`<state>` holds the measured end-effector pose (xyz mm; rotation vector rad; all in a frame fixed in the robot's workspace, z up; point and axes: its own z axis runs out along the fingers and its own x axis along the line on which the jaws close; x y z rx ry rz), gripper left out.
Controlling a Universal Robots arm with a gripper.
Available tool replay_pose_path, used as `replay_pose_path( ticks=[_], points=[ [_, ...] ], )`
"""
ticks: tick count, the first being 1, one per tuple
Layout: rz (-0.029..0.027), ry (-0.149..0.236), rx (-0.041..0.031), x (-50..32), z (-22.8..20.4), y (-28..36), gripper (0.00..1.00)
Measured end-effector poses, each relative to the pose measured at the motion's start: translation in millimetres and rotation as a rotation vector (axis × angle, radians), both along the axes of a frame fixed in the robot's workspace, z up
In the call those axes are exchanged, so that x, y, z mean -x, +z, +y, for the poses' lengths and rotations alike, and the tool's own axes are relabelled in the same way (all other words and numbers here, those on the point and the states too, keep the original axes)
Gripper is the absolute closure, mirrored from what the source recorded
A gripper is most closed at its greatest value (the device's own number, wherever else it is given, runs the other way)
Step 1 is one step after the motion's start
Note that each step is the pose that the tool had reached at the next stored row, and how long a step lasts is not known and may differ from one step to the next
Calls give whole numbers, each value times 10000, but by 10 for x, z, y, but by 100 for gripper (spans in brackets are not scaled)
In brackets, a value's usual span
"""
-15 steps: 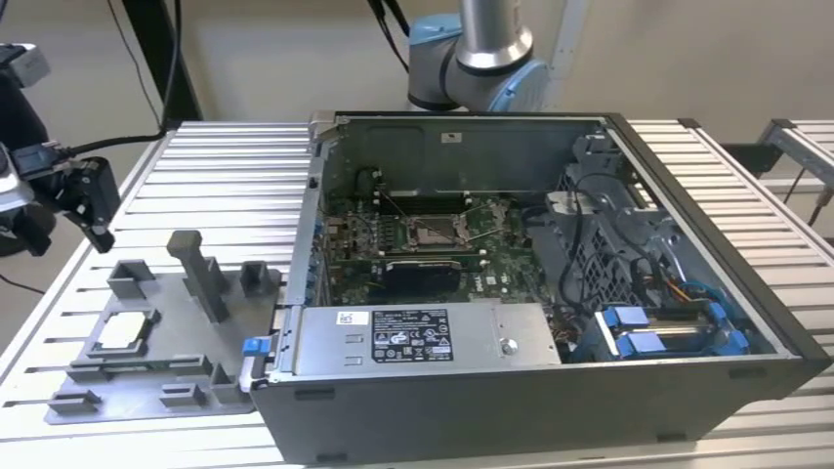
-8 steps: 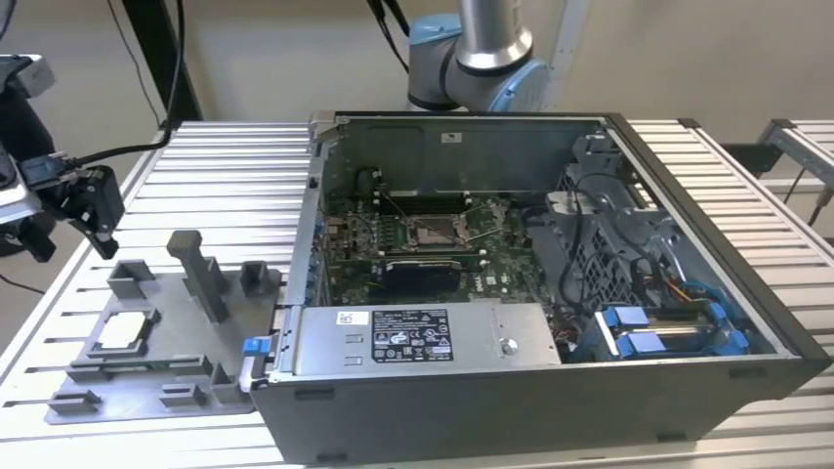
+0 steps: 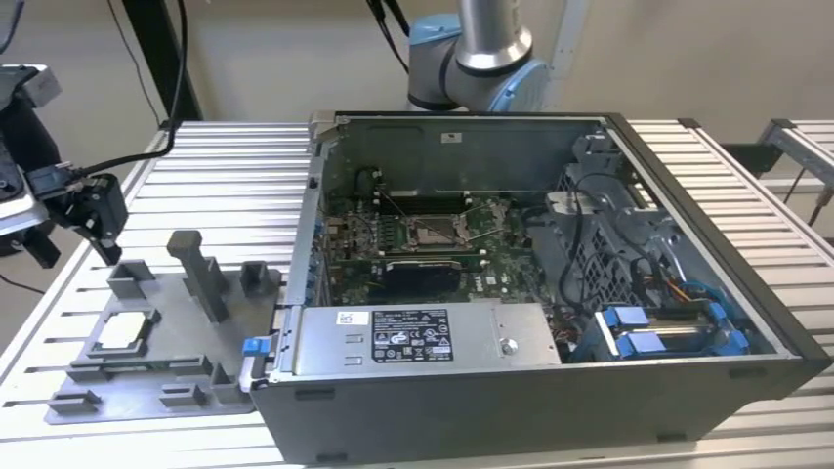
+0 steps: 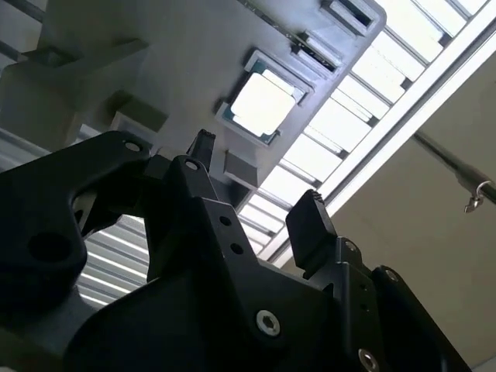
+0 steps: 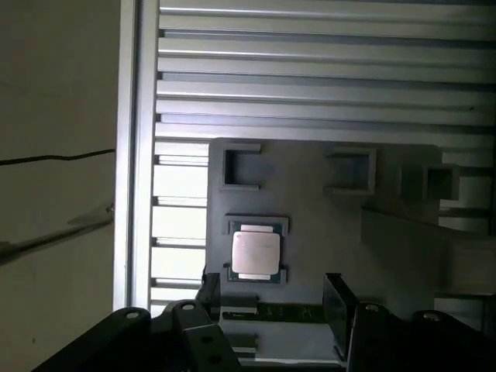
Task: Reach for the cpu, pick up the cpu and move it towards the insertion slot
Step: 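Pick up the cpu and move it towards the insertion slot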
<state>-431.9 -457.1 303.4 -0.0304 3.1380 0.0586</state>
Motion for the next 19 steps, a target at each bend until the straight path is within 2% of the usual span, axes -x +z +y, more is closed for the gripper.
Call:
replay_pose_path(
  ticks=[19],
  points=[
    [0, 1, 2, 0, 0, -171, 0]
  ],
)
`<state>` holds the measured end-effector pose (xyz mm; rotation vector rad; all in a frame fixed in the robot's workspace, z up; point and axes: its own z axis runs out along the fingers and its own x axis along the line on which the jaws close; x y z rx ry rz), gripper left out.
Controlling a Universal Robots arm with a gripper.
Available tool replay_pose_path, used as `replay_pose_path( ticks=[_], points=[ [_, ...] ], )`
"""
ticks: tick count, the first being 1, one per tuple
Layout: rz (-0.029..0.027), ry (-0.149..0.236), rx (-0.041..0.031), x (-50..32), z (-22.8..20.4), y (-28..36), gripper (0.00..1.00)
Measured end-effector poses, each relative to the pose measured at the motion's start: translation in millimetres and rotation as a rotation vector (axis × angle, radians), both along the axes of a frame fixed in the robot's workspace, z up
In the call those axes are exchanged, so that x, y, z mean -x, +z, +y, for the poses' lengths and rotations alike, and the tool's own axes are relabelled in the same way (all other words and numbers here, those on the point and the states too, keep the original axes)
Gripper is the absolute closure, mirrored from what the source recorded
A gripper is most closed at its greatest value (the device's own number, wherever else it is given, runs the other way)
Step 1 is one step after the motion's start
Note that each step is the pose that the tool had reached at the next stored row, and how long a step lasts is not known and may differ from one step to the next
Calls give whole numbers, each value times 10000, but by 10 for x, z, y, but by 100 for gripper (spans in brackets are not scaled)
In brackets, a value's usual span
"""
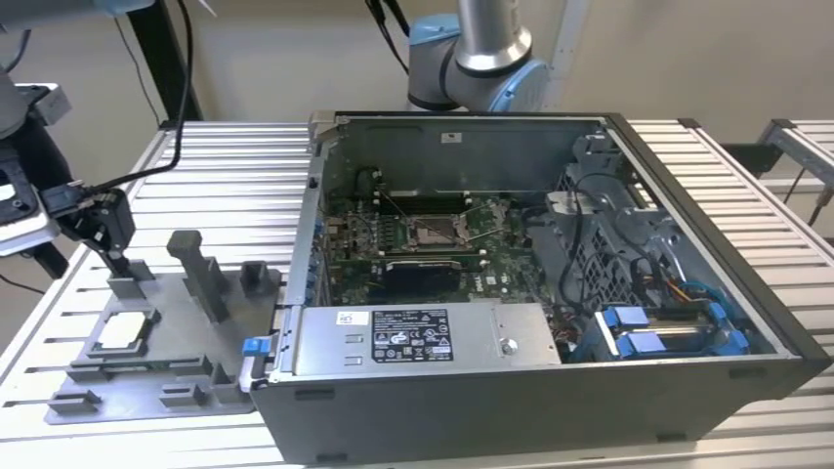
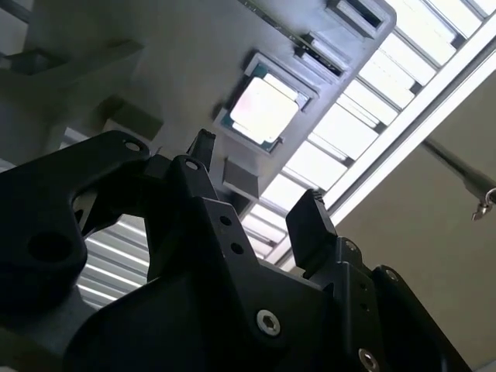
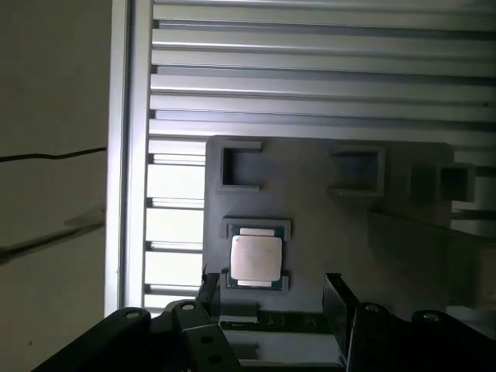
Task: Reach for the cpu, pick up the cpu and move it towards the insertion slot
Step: 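Pick up the cpu and move it towards the insertion slot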
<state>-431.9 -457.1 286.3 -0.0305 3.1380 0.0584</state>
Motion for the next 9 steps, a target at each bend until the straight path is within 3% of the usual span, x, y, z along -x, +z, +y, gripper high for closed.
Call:
replay_pose_path(
  ticks=[9],
  points=[
    [-1, -1, 6, 0, 1, -87, 0]
  ],
)
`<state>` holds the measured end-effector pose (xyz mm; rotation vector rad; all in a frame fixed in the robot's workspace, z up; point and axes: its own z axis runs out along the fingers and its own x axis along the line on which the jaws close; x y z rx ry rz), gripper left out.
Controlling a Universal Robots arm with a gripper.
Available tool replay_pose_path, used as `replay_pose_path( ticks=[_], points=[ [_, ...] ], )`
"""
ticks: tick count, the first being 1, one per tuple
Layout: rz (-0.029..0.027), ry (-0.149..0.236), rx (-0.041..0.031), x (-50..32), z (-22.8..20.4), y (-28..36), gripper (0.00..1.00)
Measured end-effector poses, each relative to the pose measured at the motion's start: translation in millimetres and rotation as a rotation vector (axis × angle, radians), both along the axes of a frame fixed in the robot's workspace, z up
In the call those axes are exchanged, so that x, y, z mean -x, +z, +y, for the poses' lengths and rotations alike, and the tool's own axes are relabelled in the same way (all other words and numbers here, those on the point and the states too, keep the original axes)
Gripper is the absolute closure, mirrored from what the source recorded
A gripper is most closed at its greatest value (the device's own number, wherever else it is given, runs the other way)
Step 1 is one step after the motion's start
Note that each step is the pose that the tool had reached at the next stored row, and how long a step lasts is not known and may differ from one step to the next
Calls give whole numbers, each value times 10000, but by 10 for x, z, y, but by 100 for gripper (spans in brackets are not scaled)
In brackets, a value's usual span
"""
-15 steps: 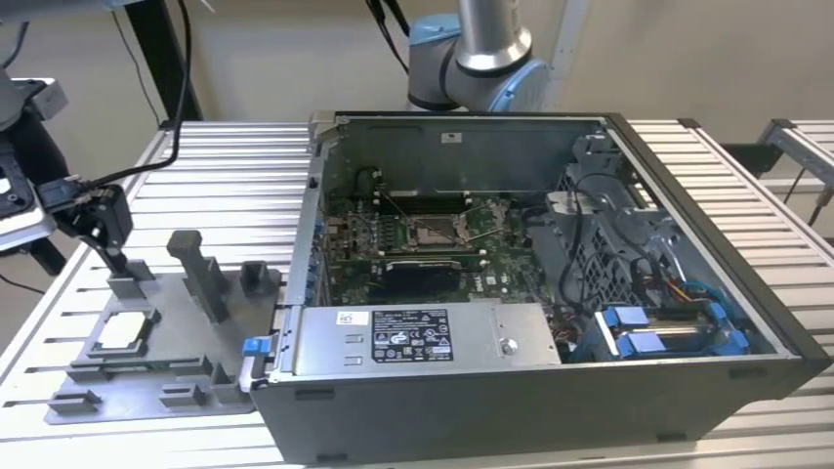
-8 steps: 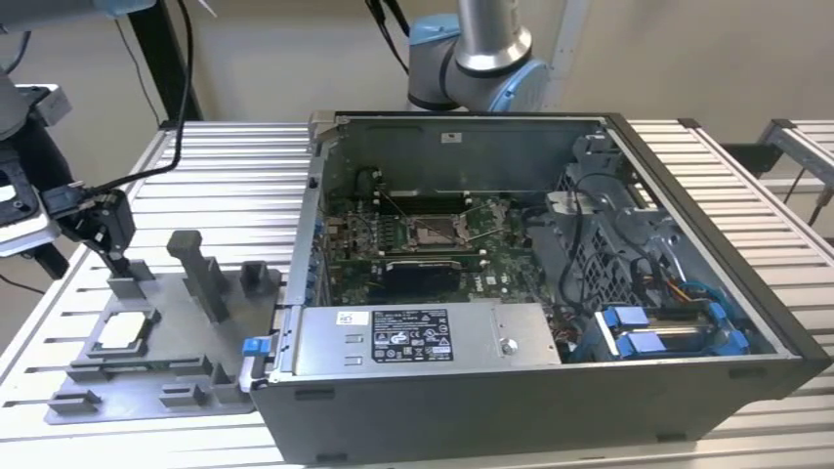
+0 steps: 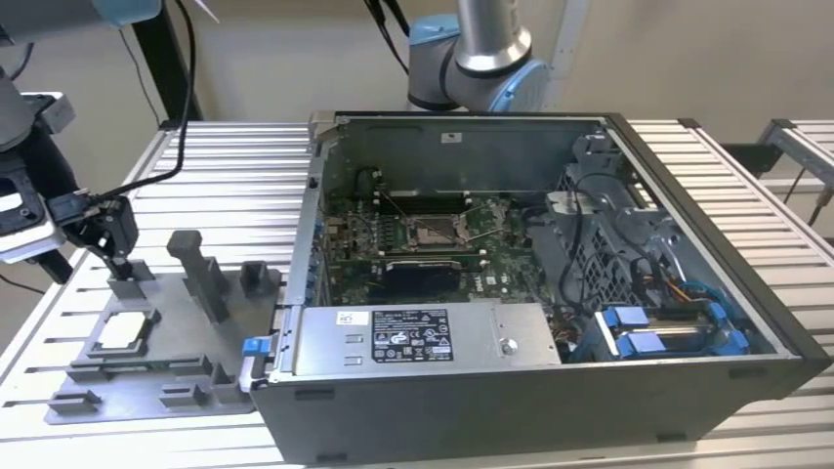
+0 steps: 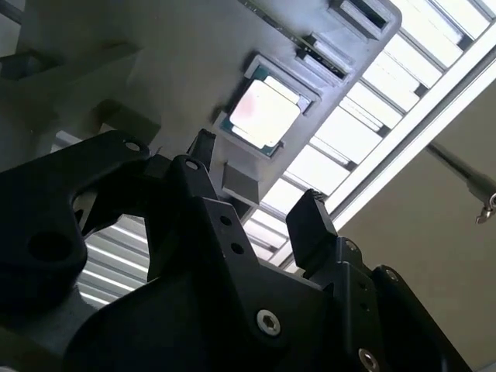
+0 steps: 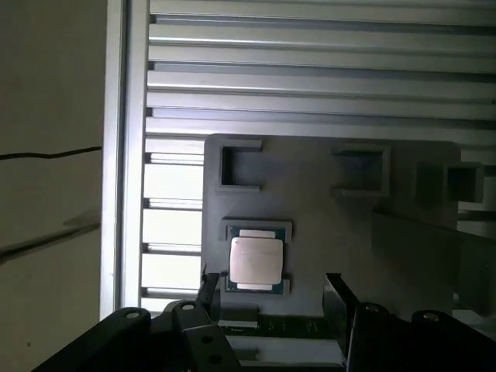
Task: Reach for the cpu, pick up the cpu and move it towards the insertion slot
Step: 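Pick up the cpu and move it towards the insertion slot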
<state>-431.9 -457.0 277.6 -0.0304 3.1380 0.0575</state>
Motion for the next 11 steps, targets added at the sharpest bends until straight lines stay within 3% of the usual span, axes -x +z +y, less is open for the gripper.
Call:
replay_pose_path(
  ticks=[6, 11],
  points=[
    [0, 0, 0, 0, 0, -60, 0],
    [1, 0, 0, 0, 0, -63, 0]
  ],
)
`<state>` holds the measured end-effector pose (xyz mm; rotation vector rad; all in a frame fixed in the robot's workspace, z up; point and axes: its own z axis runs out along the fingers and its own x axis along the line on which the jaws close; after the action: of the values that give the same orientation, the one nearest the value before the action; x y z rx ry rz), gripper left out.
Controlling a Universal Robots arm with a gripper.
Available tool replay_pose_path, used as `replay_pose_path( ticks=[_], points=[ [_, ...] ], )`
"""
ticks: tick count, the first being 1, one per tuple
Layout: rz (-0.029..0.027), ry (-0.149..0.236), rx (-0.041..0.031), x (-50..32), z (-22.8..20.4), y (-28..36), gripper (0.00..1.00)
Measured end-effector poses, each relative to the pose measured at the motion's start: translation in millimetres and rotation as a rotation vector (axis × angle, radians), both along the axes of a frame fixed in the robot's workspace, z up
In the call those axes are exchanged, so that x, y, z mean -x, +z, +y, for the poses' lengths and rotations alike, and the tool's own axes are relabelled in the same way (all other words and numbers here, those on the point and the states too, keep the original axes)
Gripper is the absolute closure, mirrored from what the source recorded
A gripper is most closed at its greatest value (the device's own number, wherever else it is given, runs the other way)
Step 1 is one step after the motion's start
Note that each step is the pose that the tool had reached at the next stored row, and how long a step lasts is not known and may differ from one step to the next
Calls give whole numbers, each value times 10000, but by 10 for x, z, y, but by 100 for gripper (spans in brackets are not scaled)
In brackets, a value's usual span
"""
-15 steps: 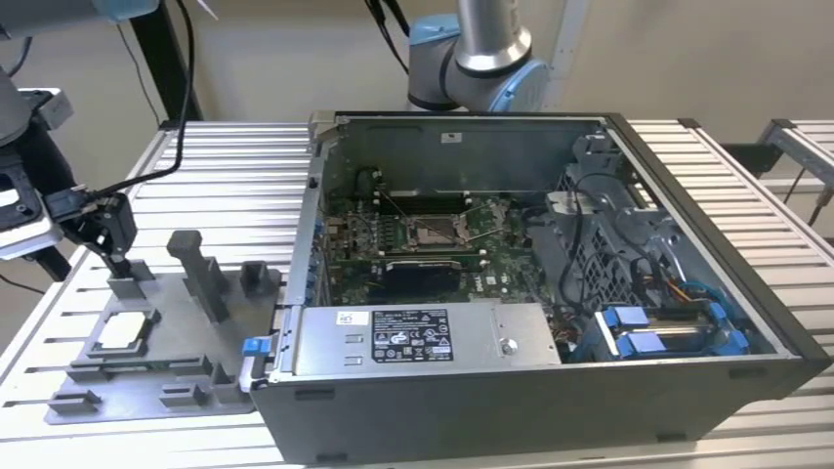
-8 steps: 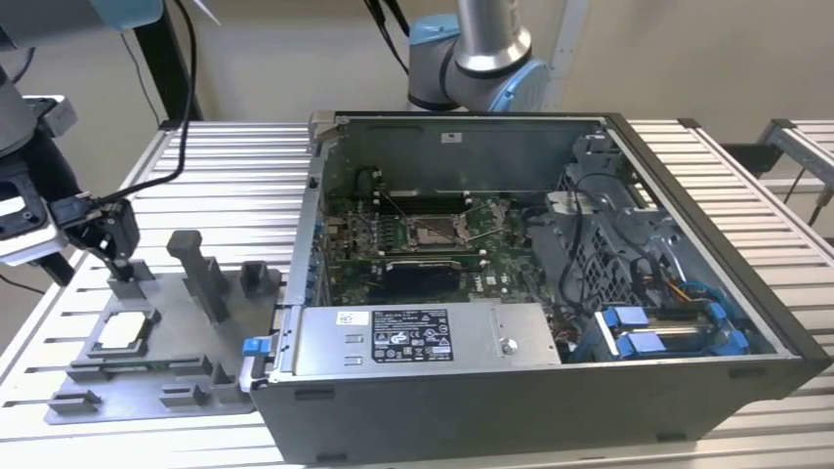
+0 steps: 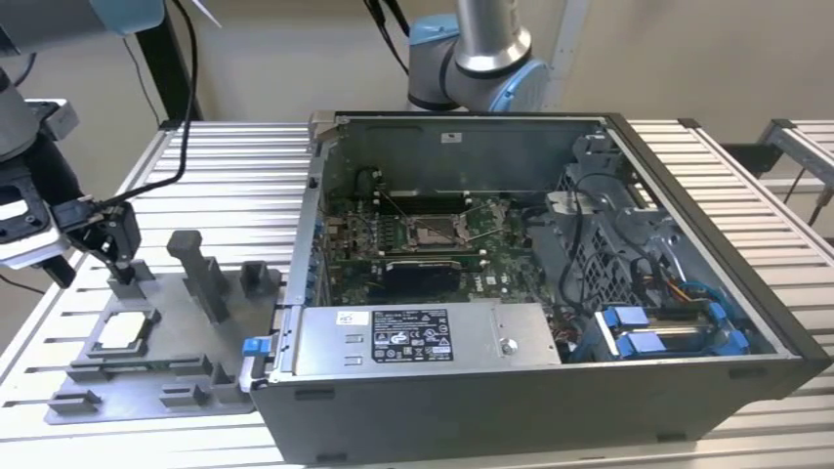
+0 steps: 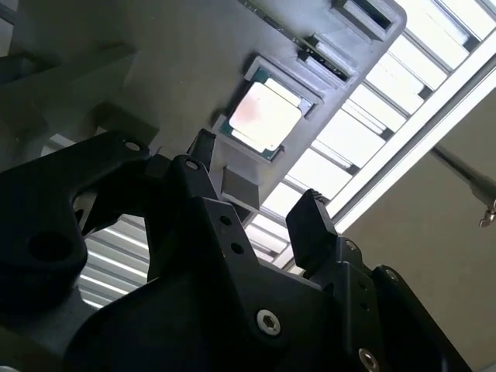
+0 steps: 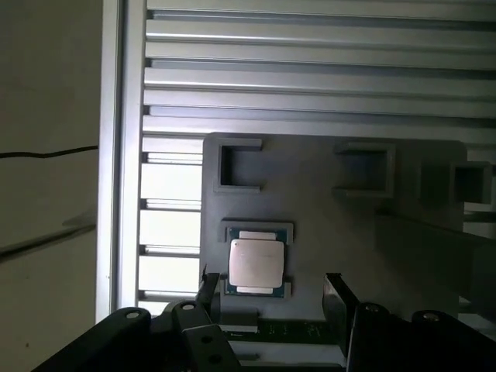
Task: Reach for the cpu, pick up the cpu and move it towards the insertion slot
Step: 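Pick up the cpu and move it towards the insertion slot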
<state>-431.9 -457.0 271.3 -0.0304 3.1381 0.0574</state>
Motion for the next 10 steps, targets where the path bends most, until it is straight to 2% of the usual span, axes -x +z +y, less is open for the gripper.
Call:
replay_pose_path(
  ticks=[4, 10],
  points=[
    [0, -5, 0, 1, -12, -49, 0],
    [-1, -33, -4, 6, -39, -159, 0]
  ],
)
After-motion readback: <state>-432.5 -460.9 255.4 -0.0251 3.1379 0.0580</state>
